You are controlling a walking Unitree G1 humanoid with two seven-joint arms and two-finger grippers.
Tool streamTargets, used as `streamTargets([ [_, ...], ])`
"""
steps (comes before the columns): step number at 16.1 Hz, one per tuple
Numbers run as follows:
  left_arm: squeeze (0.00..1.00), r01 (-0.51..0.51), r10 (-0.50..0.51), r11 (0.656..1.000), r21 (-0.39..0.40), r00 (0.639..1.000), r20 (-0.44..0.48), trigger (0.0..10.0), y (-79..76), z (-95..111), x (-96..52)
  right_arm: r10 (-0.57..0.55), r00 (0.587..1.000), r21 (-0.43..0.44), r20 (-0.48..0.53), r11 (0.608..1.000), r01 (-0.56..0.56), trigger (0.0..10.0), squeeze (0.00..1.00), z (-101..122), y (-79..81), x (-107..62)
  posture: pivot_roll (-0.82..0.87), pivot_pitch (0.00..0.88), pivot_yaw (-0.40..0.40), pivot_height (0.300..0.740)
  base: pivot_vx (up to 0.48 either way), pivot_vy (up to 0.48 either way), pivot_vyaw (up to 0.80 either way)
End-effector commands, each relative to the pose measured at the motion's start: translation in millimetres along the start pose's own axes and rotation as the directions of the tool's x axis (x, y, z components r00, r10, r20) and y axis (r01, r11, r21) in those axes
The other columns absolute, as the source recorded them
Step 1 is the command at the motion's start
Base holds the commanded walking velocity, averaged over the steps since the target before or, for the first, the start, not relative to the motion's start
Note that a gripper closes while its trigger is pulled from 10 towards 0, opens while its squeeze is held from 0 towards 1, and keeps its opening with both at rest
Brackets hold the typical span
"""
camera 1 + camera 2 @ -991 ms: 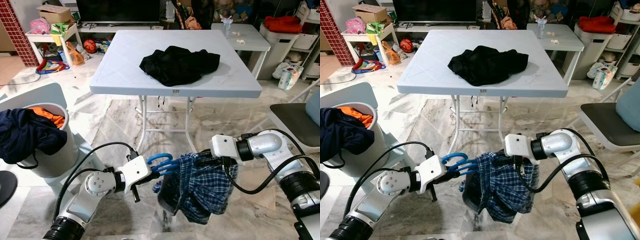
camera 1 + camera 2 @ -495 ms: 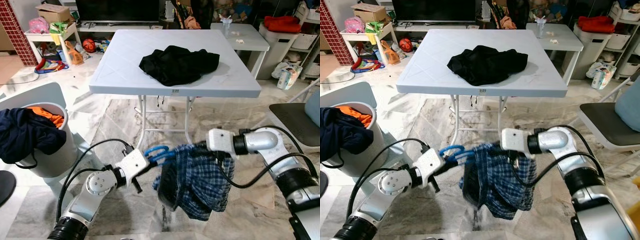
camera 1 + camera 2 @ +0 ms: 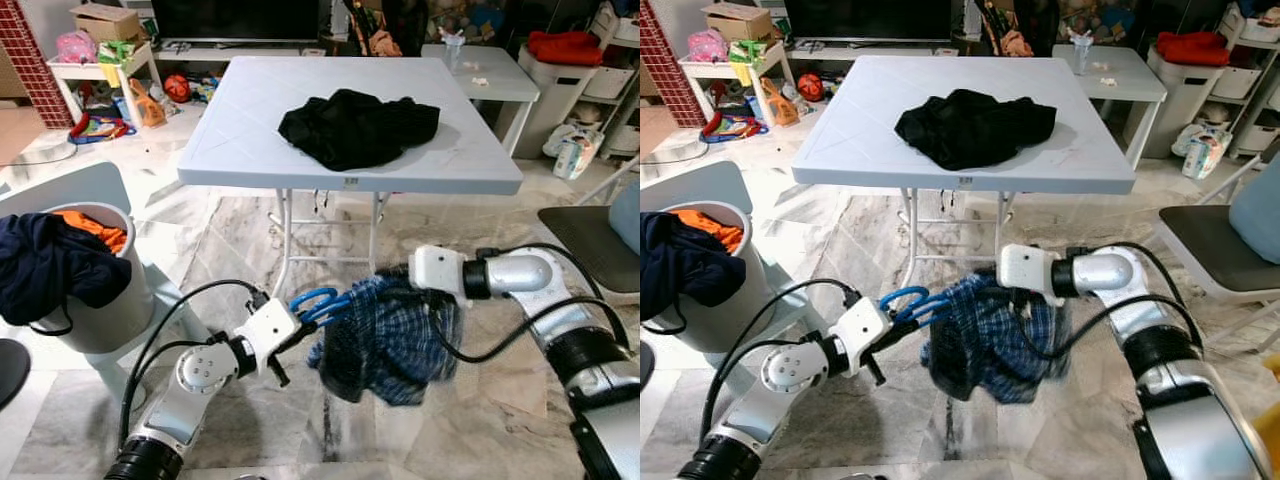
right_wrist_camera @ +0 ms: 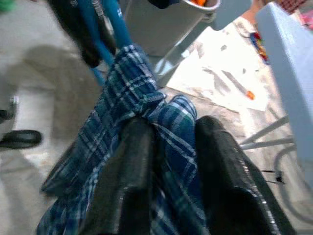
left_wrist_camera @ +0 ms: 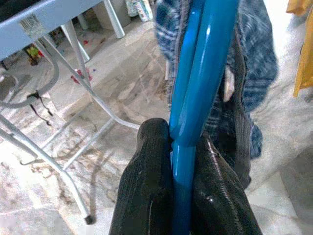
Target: Hang hanger
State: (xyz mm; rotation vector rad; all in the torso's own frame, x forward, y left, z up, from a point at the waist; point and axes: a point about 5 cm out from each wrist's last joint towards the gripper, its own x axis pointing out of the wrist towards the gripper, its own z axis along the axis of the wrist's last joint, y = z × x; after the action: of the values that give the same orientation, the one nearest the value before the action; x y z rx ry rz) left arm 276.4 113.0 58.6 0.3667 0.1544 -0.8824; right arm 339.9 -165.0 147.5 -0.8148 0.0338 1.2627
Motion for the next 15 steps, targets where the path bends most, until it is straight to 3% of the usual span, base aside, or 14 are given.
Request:
streamTargets([
  [1,0.00,-0.073,0.072,0.995,-0.074,0.997,-0.016,0.0,8.8,-5,-2.9,-0.035,0.999,-0.059,0.029,0.998,0.037,10.0,1.00,10,-9.6,0.9,-0.06,0.000,-0.028,0.740,0.000,0.000,0.00],
  [3,0.00,-0.124,0.125,0.978,-0.166,0.992,-0.007,0.0,12.1,-6,-3.4,-0.050,0.999,-0.075,0.018,0.996,0.051,10.0,1.00,8,-9.0,0.4,-0.06,0.000,-0.026,0.740,0.000,0.000,0.00],
  [8,0.00,-0.142,0.148,0.962,-0.235,0.989,0.008,0.0,14.4,-4,-2.3,-0.090,0.994,-0.120,-0.057,0.989,0.083,10.0,1.00,1,-10.5,1.8,-0.06,0.000,-0.028,0.740,0.000,0.000,0.00],
  [12,0.00,-0.136,0.145,0.959,-0.250,0.989,0.019,0.0,13.0,-1,-0.3,-0.097,0.989,0.008,-0.110,0.995,0.098,10.0,1.00,-14,0.0,6.9,-0.06,0.000,-0.032,0.740,0.000,0.000,0.00],
  [13,0.00,-0.112,0.124,0.960,-0.258,0.992,0.032,0.0,9.6,2,1.7,-0.126,0.987,0.153,-0.097,0.978,0.140,10.0,1.00,-22,12.3,16.4,-0.06,0.000,-0.034,0.740,0.000,0.000,0.00],
  [15,0.00,-0.092,0.107,0.961,-0.261,0.993,0.044,0.0,6.7,5,3.4,-0.148,0.984,0.281,-0.100,0.945,0.170,10.0,1.00,-31,25.3,24.6,-0.06,0.000,-0.032,0.740,0.000,0.000,0.00],
])
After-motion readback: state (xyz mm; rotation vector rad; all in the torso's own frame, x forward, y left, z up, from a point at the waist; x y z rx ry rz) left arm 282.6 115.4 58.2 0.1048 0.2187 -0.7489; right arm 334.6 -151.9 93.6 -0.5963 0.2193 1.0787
